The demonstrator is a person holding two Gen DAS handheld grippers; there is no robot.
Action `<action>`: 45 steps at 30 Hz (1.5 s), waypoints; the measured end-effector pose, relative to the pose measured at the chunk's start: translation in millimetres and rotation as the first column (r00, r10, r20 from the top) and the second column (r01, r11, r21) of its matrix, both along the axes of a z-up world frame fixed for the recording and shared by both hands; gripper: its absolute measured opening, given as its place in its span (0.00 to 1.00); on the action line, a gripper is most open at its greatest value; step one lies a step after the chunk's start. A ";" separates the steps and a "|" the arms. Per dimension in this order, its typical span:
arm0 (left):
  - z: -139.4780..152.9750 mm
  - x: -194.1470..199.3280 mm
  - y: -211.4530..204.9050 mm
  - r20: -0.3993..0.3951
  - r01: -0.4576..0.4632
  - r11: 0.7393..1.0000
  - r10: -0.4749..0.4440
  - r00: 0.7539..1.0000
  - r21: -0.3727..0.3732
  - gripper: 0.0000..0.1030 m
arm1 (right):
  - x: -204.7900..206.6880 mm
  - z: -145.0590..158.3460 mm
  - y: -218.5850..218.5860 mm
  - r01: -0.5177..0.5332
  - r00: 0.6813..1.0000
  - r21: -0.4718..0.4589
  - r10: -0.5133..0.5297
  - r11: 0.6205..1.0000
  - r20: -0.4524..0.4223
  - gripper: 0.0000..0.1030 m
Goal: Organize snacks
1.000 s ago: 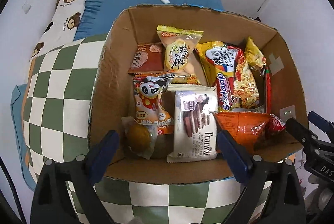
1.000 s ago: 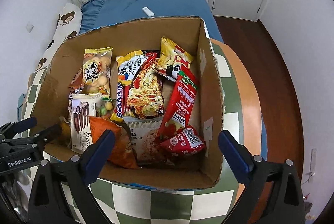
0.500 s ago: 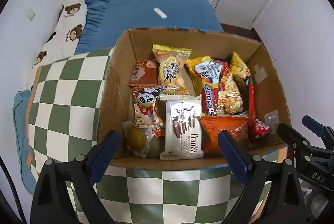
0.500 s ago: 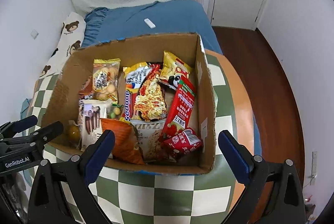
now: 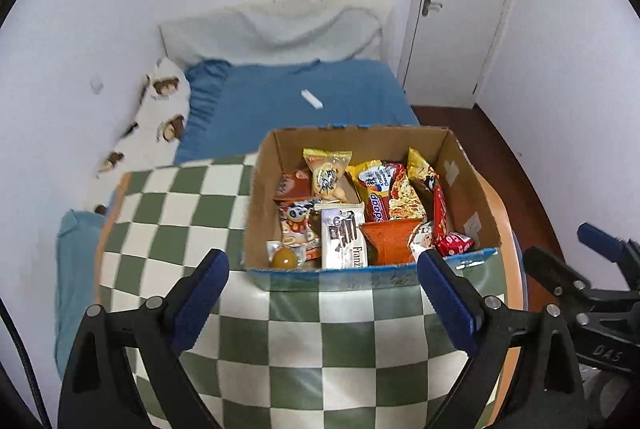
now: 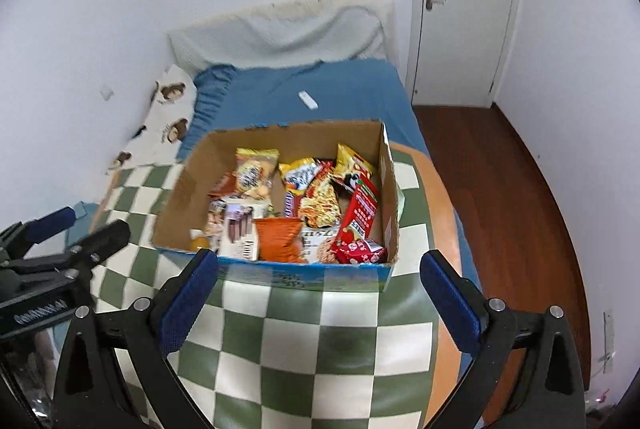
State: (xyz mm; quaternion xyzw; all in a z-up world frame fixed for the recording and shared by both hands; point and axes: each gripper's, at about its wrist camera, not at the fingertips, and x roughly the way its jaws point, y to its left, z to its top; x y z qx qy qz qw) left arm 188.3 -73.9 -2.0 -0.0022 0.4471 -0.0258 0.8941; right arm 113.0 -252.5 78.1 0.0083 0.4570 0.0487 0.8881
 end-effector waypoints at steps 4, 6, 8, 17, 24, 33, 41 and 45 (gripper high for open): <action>15.5 -30.7 1.4 0.038 -0.001 1.000 0.001 0.999 -0.008 0.94 | -35.8 29.7 2.7 -0.001 0.998 -0.003 0.001 1.000 0.070 1.00; 22.5 -44.7 2.2 0.054 -0.005 1.000 0.005 0.998 -0.014 0.94 | -50.7 41.8 3.4 0.000 0.995 -0.004 0.001 1.000 0.095 1.00; 29.5 -57.9 3.0 0.073 -0.006 1.000 0.008 0.997 -0.022 0.94 | -65.1 52.6 4.3 -0.003 0.993 -0.005 0.004 1.000 0.120 1.00; 46.3 -96.8 8.5 0.113 -0.031 0.999 0.034 0.993 -0.024 0.94 | -110.4 80.9 7.5 -0.011 0.985 -0.019 0.014 1.000 0.170 1.00; 49.7 -101.9 8.3 0.131 -0.039 0.999 0.041 0.990 -0.017 0.94 | -115.9 82.7 7.8 -0.013 0.985 -0.013 0.015 1.000 0.173 1.00; 38.4 -78.1 6.6 0.128 -0.054 0.998 0.055 0.990 -0.015 1.00 | -89.0 60.8 1.6 0.029 0.984 -0.016 -0.026 0.999 0.175 1.00; 15.2 -39.8 4.4 0.098 -0.073 0.997 0.071 0.993 0.010 1.00 | -54.8 35.6 0.9 0.069 0.983 -0.044 -0.060 0.997 0.173 1.00; 4.6 -21.1 2.4 0.081 -0.075 0.997 0.073 0.994 0.021 1.00 | -39.2 25.7 0.0 0.082 0.983 -0.053 -0.072 0.995 0.169 1.00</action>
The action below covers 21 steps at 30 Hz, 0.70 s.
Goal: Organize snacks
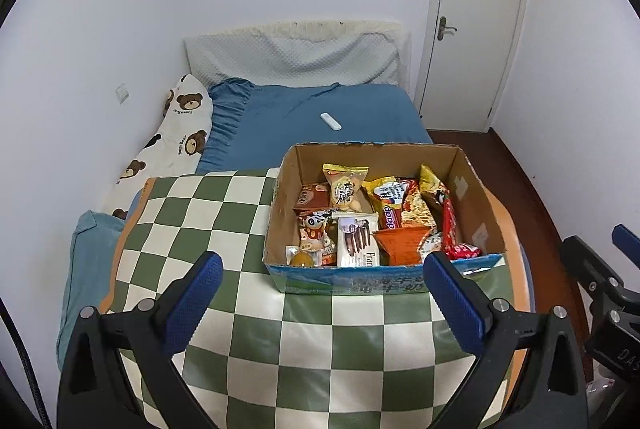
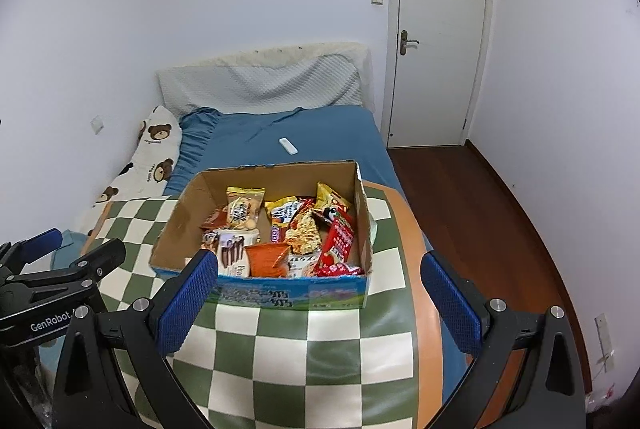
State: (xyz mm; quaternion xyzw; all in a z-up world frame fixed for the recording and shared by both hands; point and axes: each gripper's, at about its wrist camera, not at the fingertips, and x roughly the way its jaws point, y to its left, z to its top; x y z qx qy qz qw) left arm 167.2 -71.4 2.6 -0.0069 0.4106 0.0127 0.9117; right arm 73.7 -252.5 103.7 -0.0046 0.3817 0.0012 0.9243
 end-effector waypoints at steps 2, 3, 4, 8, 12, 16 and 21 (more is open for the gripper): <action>-4.1 6.3 -0.3 -0.005 -0.004 1.000 0.004 1.000 0.003 1.00 | 6.2 -3.9 -0.2 0.004 1.000 -0.003 -0.004 1.000 0.000 1.00; -6.3 9.7 -0.7 -0.011 -0.006 1.000 0.007 1.000 0.004 1.00 | 9.4 -6.3 0.0 0.006 1.000 -0.008 -0.006 1.000 -0.001 1.00; -7.9 12.3 -0.8 -0.016 -0.007 1.000 0.007 1.000 0.003 1.00 | 13.0 -9.5 0.3 0.005 1.000 -0.010 -0.005 1.000 -0.007 1.00; -15.7 20.4 -3.2 -0.026 -0.006 1.000 0.007 1.000 0.015 1.00 | 21.6 -17.8 1.5 0.004 1.000 -0.016 -0.004 1.000 -0.017 1.00; -20.2 23.3 -4.6 -0.038 -0.005 1.000 0.005 0.999 0.016 1.00 | 27.8 -26.5 1.3 0.005 0.999 -0.009 -0.005 1.000 -0.039 1.00; -20.5 21.6 -4.7 -0.040 -0.001 1.000 0.001 0.999 0.012 1.00 | 28.7 -31.4 1.3 0.004 0.999 -0.011 -0.004 1.000 -0.048 1.00; -18.9 20.3 -5.3 -0.034 0.002 1.000 -0.001 0.999 0.010 1.00 | 27.4 -31.9 1.2 0.004 0.999 -0.012 -0.005 1.000 -0.050 1.00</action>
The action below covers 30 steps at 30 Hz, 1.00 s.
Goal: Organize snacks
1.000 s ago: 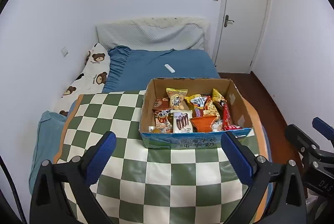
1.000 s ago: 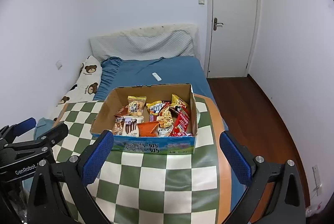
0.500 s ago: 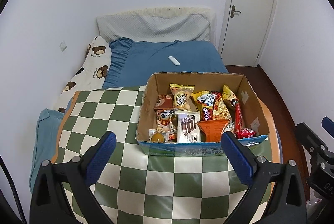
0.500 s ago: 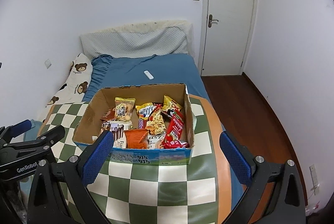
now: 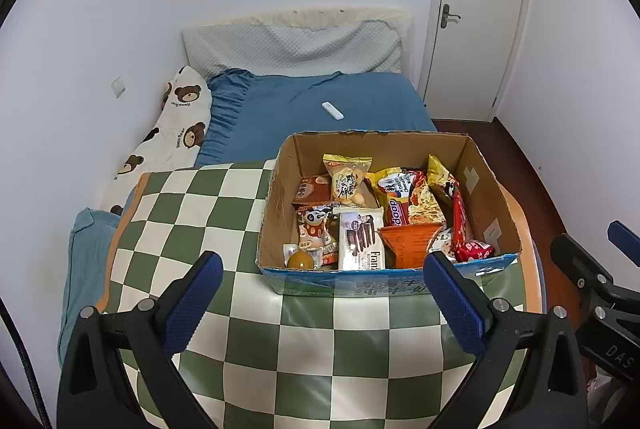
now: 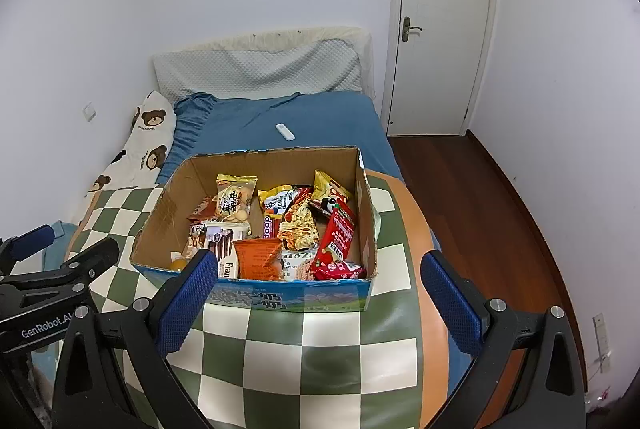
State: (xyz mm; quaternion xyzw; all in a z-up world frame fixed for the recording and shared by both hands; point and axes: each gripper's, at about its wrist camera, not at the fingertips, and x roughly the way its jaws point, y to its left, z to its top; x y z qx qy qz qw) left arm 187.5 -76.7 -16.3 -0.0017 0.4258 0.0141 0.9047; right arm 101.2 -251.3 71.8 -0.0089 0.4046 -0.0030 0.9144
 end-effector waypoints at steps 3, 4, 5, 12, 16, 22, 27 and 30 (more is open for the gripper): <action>1.7 -1.8 0.9 0.005 -0.001 1.000 0.001 1.000 -0.006 1.00 | 0.1 0.4 0.1 0.000 1.000 0.002 0.000 1.000 0.000 1.00; 2.2 -2.2 1.3 0.007 -0.003 1.000 0.003 1.000 -0.007 1.00 | 0.0 0.5 0.0 -0.002 1.000 0.002 0.002 1.000 0.000 1.00; 3.0 -2.9 1.5 0.008 -0.003 1.000 0.003 1.000 -0.007 1.00 | -0.1 -0.2 0.2 -0.004 1.000 0.005 0.004 1.000 -0.002 1.00; 4.5 -4.9 2.8 0.007 -0.003 1.000 0.003 1.000 -0.013 1.00 | -3.2 2.0 4.1 -0.015 1.000 0.018 0.015 1.000 -0.007 1.00; 5.3 -5.6 3.4 0.010 -0.002 1.000 0.003 1.000 -0.014 1.00 | -5.9 1.6 4.0 -0.014 1.000 0.020 0.014 1.000 -0.011 1.00; 6.5 -7.4 4.4 0.008 -0.002 1.000 0.002 1.000 -0.016 1.00 | -9.1 4.7 1.9 -0.009 1.000 0.023 0.009 1.000 -0.007 1.00; 9.2 -9.2 5.8 0.013 -0.003 1.000 0.003 1.000 -0.015 1.00 | -9.7 6.1 1.3 -0.007 1.000 0.024 0.007 1.000 -0.004 1.00; 13.1 -12.2 6.1 0.018 -0.001 1.000 0.002 1.000 -0.014 1.00 | -10.4 6.3 1.2 -0.010 1.000 0.024 0.010 1.000 -0.003 1.00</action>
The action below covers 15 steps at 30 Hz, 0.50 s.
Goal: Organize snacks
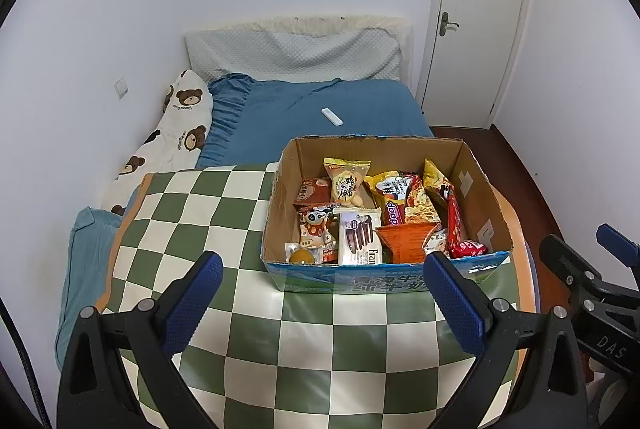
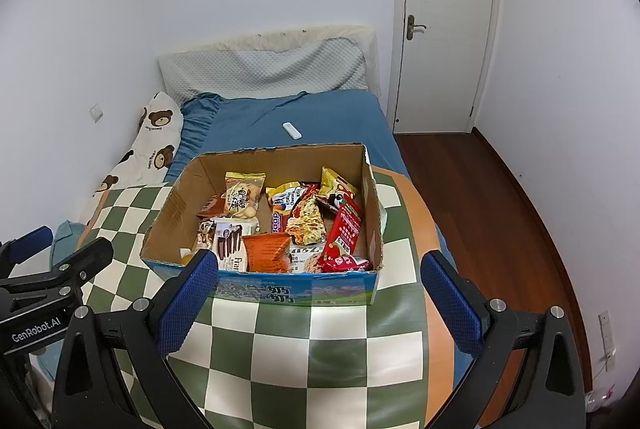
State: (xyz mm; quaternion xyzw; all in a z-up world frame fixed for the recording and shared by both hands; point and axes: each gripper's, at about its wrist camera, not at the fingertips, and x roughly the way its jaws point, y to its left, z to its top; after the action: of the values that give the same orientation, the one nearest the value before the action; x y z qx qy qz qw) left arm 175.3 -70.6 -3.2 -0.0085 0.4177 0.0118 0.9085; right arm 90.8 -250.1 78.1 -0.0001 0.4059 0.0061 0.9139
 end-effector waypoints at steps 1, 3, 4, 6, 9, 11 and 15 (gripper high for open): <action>0.2 -0.1 0.1 -0.001 0.000 1.000 0.000 1.000 -0.001 1.00 | -0.5 0.7 -0.3 -0.001 1.000 0.001 0.001 1.000 0.001 1.00; -0.1 -0.2 -0.1 0.001 0.000 1.000 0.000 1.000 0.000 1.00 | -1.8 2.2 -0.5 0.000 1.000 0.001 0.000 1.000 0.003 1.00; 0.4 -0.1 0.4 0.001 0.000 1.000 0.000 1.000 0.000 1.00 | -2.2 3.1 -0.7 0.000 1.000 0.003 0.000 1.000 0.004 1.00; 0.9 -1.1 -0.1 0.000 0.001 1.000 -0.001 1.000 -0.005 1.00 | -2.5 3.9 -1.2 0.000 1.000 0.001 0.000 1.000 0.006 1.00; 1.9 -1.6 -0.3 0.000 0.003 1.000 -0.003 1.000 -0.005 1.00 | -2.5 4.6 -0.7 0.000 1.000 0.000 0.000 1.000 0.007 1.00; 1.7 -1.6 -0.2 0.001 0.002 1.000 -0.002 1.000 -0.005 1.00 | -2.7 4.9 -0.6 -0.001 1.000 0.002 0.001 1.000 0.007 1.00; 1.4 -1.8 0.6 0.001 0.003 1.000 -0.003 1.000 -0.004 1.00 | -3.1 5.0 -0.9 0.000 1.000 0.004 0.000 1.000 0.007 1.00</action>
State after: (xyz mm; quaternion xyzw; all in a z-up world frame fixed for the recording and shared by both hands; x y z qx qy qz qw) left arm 173.5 -70.1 -1.8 -0.0100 0.4171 0.0096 0.9088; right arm 87.7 -251.0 83.1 0.0017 0.4029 0.0068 0.9152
